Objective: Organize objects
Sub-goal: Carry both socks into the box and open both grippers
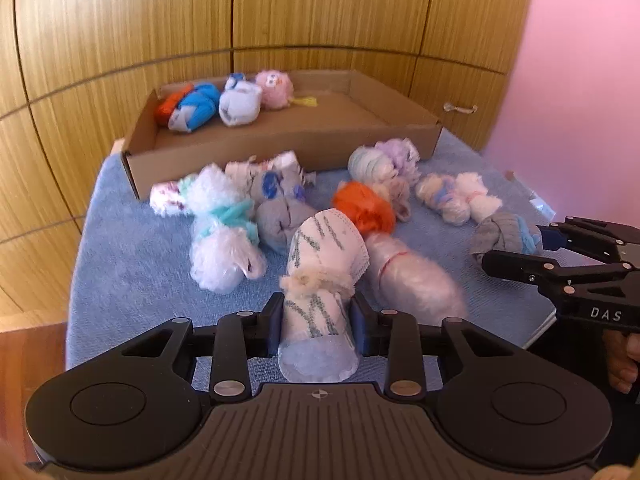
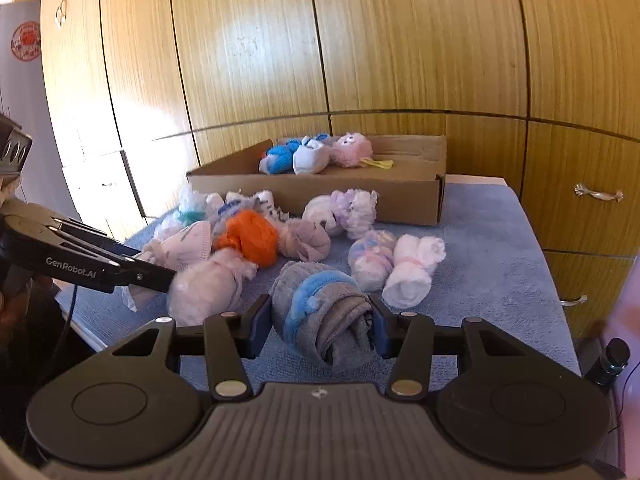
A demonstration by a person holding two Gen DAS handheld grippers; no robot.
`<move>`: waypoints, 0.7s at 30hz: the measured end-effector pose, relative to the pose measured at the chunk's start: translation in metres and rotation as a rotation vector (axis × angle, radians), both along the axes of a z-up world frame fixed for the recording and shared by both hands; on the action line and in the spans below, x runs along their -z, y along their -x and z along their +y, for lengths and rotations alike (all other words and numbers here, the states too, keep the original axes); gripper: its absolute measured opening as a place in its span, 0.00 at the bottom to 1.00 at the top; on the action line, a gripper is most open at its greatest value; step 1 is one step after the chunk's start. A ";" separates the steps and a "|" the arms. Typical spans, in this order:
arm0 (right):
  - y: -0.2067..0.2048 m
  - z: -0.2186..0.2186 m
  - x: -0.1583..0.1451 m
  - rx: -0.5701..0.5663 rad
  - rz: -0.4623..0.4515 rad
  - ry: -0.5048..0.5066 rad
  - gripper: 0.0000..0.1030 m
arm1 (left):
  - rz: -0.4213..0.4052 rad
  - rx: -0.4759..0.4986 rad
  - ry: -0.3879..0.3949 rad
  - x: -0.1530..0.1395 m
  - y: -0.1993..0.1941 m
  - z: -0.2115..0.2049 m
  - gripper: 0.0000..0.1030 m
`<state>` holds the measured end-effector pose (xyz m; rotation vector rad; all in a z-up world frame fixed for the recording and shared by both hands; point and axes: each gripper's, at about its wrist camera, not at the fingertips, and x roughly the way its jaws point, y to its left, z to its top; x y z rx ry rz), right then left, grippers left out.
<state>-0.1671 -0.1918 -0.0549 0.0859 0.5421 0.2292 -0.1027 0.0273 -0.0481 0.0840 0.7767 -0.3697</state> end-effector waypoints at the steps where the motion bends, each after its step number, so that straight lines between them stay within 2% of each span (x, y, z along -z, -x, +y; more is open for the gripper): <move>1: 0.000 -0.001 -0.003 -0.001 -0.002 -0.007 0.44 | -0.001 -0.001 0.008 -0.005 0.000 0.001 0.39; 3: 0.001 -0.004 -0.014 -0.002 -0.016 -0.018 0.44 | -0.002 0.005 0.033 -0.016 0.000 0.004 0.39; 6: -0.004 -0.011 -0.037 0.001 -0.041 -0.037 0.44 | -0.027 0.018 0.030 -0.036 -0.004 0.005 0.39; 10: -0.025 -0.024 -0.071 0.007 -0.080 -0.019 0.44 | -0.048 0.028 0.057 -0.066 -0.028 0.006 0.39; 16: -0.081 -0.046 -0.115 -0.002 -0.110 0.018 0.44 | -0.066 0.041 0.059 -0.110 -0.089 -0.013 0.39; 21: -0.149 -0.055 -0.128 -0.030 -0.068 0.050 0.45 | -0.005 0.047 0.072 -0.120 -0.158 -0.039 0.39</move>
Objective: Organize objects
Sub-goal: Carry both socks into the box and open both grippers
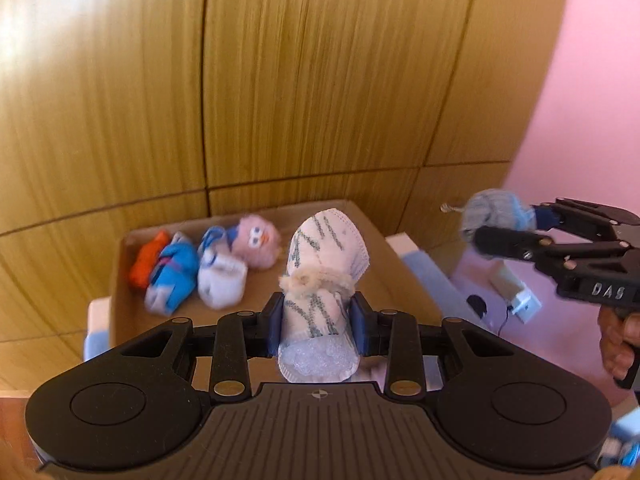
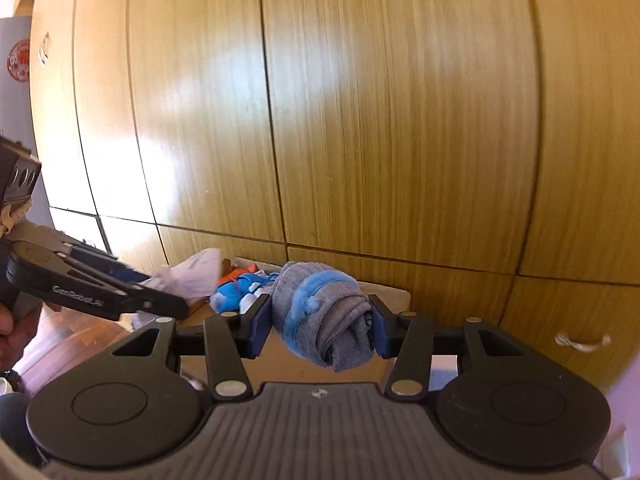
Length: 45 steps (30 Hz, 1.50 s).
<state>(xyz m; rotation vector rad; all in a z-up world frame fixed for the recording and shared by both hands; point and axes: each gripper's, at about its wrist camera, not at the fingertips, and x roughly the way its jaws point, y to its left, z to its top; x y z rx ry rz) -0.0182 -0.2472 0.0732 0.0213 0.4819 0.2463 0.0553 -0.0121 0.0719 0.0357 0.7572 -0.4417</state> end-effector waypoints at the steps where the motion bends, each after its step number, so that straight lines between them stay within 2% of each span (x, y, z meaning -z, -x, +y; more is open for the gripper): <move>1: -0.013 -0.001 0.000 -0.002 0.002 0.009 0.45 | 0.012 0.007 -0.005 0.001 -0.011 -0.005 0.39; 3: -0.039 -0.001 0.004 -0.015 0.025 0.034 0.45 | 0.034 0.017 -0.025 0.007 -0.032 -0.017 0.39; 4: -0.051 -0.003 0.007 -0.014 0.039 0.034 0.45 | 0.050 0.066 -0.040 0.012 -0.043 -0.022 0.39; 11: -0.120 -0.003 0.055 -0.026 0.153 0.090 0.45 | 0.165 0.073 -0.045 0.061 -0.098 -0.045 0.39; 14: -0.143 0.000 0.077 -0.033 0.195 0.115 0.45 | 0.183 0.073 -0.069 0.080 -0.116 -0.053 0.39; 19: -0.173 0.001 0.093 -0.036 0.235 0.138 0.45 | 0.183 0.063 -0.094 0.099 -0.138 -0.058 0.39; 21: -0.183 0.000 0.100 -0.031 0.247 0.136 0.45 | 0.193 0.065 -0.073 0.106 -0.151 -0.051 0.39; 27: -0.199 0.007 0.113 -0.025 0.271 0.157 0.45 | 0.195 0.037 -0.068 0.120 -0.166 -0.047 0.39; 31: -0.202 0.007 0.121 -0.036 0.286 0.172 0.47 | 0.189 0.055 -0.057 0.122 -0.165 -0.047 0.39; 32: -0.205 0.009 0.123 -0.046 0.285 0.189 0.47 | 0.185 0.107 -0.063 0.122 -0.165 -0.049 0.39; 36: -0.205 0.012 0.123 -0.048 0.281 0.212 0.46 | 0.172 0.122 -0.078 0.126 -0.166 -0.058 0.40; 45: -0.200 0.008 0.115 -0.047 0.280 0.224 0.47 | 0.169 0.138 -0.082 0.120 -0.165 -0.060 0.49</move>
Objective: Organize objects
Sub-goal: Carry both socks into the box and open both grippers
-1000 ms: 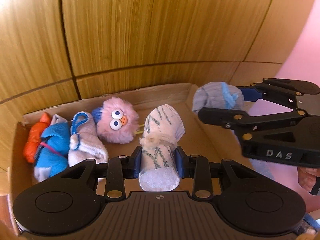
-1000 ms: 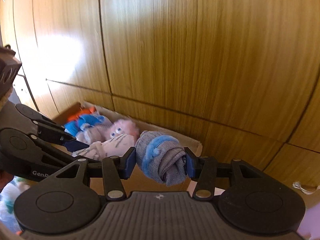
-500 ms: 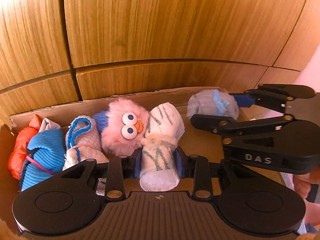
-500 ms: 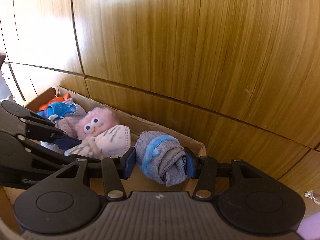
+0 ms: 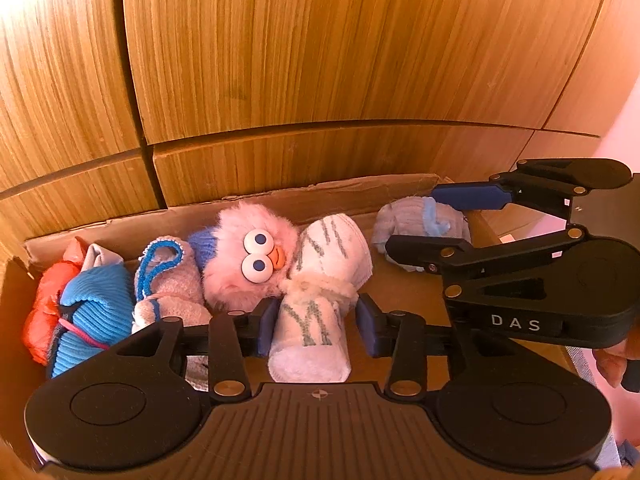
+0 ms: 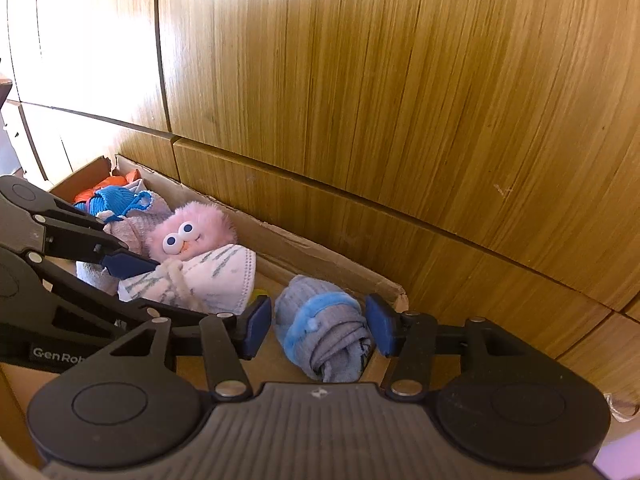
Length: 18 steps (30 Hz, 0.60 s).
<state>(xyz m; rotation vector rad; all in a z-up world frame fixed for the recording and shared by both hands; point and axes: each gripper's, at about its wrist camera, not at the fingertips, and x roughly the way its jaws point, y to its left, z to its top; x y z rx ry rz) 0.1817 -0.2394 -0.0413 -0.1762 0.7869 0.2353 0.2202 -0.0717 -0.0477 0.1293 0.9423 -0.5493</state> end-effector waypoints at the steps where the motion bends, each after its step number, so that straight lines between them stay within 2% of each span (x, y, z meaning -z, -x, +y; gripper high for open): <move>1: 0.001 -0.001 -0.001 0.000 0.000 0.000 0.48 | -0.001 0.025 0.004 -0.001 0.000 0.001 0.51; 8: 0.001 0.001 -0.004 -0.013 -0.010 0.008 0.49 | 0.013 0.019 0.025 -0.010 0.007 0.014 0.66; 12: 0.008 0.000 -0.008 -0.016 -0.007 0.018 0.55 | 0.015 0.038 0.022 -0.014 0.015 0.016 0.77; 18: 0.016 0.005 -0.011 -0.031 0.008 0.039 0.56 | 0.017 0.044 0.009 -0.018 0.027 0.018 0.81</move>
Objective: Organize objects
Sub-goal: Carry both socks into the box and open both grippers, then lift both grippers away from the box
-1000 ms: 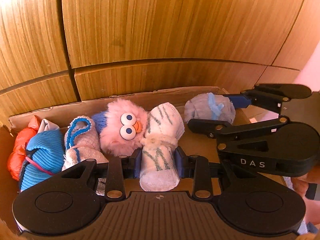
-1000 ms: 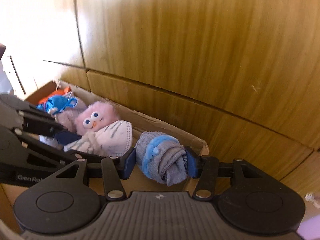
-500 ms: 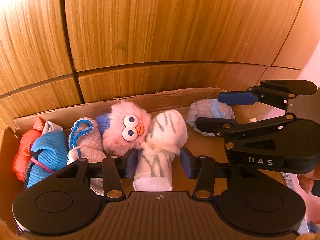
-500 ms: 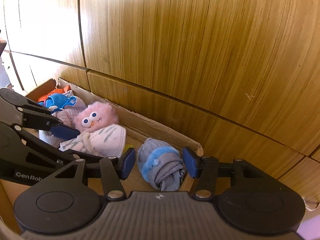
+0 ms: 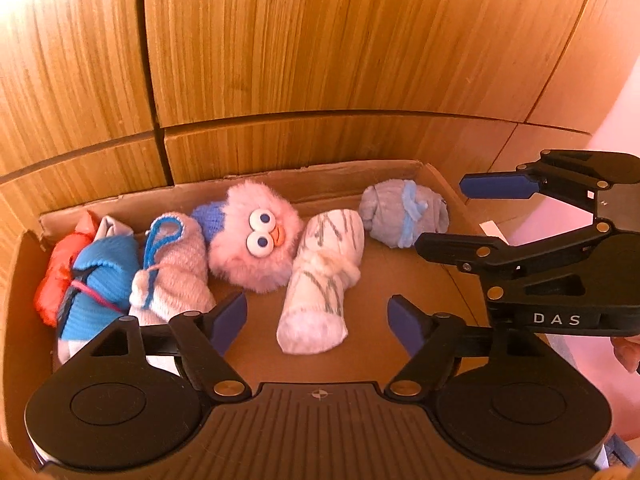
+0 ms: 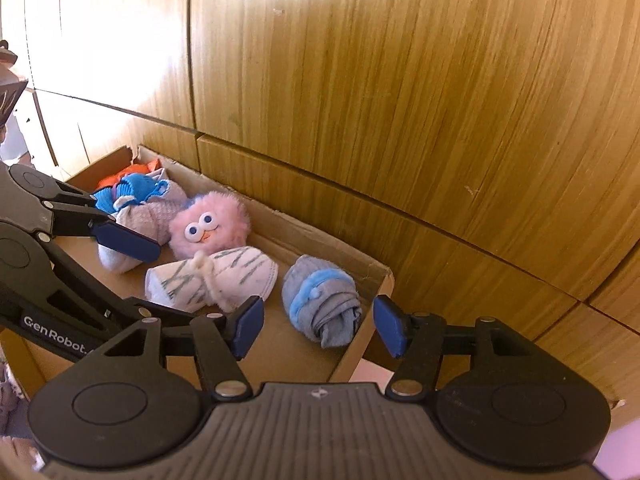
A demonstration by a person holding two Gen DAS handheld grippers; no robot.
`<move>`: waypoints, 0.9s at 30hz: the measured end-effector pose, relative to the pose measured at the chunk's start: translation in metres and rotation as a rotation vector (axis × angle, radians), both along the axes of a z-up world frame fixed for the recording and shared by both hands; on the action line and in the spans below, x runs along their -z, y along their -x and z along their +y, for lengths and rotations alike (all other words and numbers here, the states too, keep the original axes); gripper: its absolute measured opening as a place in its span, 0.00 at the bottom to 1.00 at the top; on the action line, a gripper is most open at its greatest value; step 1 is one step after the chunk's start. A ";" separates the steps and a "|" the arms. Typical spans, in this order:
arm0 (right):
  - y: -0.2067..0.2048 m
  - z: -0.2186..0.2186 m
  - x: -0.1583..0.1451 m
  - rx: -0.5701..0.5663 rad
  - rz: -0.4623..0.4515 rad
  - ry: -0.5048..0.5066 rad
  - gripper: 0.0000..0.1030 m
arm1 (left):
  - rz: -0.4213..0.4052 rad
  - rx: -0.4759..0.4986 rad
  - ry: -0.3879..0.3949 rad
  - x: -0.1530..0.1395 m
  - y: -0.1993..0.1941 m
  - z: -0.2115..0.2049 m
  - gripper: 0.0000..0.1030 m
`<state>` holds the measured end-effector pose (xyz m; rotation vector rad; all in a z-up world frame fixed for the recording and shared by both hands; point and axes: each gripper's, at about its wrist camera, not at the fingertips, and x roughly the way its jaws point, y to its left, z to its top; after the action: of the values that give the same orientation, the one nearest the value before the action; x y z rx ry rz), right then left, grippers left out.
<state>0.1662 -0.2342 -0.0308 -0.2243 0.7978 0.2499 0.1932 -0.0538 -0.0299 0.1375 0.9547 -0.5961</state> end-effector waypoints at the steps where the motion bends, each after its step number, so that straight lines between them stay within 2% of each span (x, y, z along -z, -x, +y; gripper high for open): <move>1: 0.001 0.000 -0.001 -0.002 0.002 0.002 0.56 | 0.003 -0.001 -0.007 -0.001 0.001 -0.001 0.82; 9: 0.008 0.009 -0.015 -0.001 0.001 0.012 0.57 | -0.002 0.000 -0.008 -0.024 0.014 0.004 0.86; 13: 0.014 0.012 -0.023 0.009 -0.007 0.017 0.65 | -0.002 -0.009 -0.006 -0.033 0.020 0.009 0.92; 15: 0.018 0.014 -0.026 0.007 -0.007 0.022 0.65 | -0.002 -0.008 -0.005 -0.037 0.025 0.011 0.94; 27: 0.078 0.031 -0.054 -0.008 -0.027 -0.008 0.75 | -0.030 0.032 -0.017 -0.070 0.079 0.037 0.99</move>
<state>0.0880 -0.2029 0.0230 -0.2227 0.7696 0.2570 0.1141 -0.0164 0.0406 0.1770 0.9298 -0.6132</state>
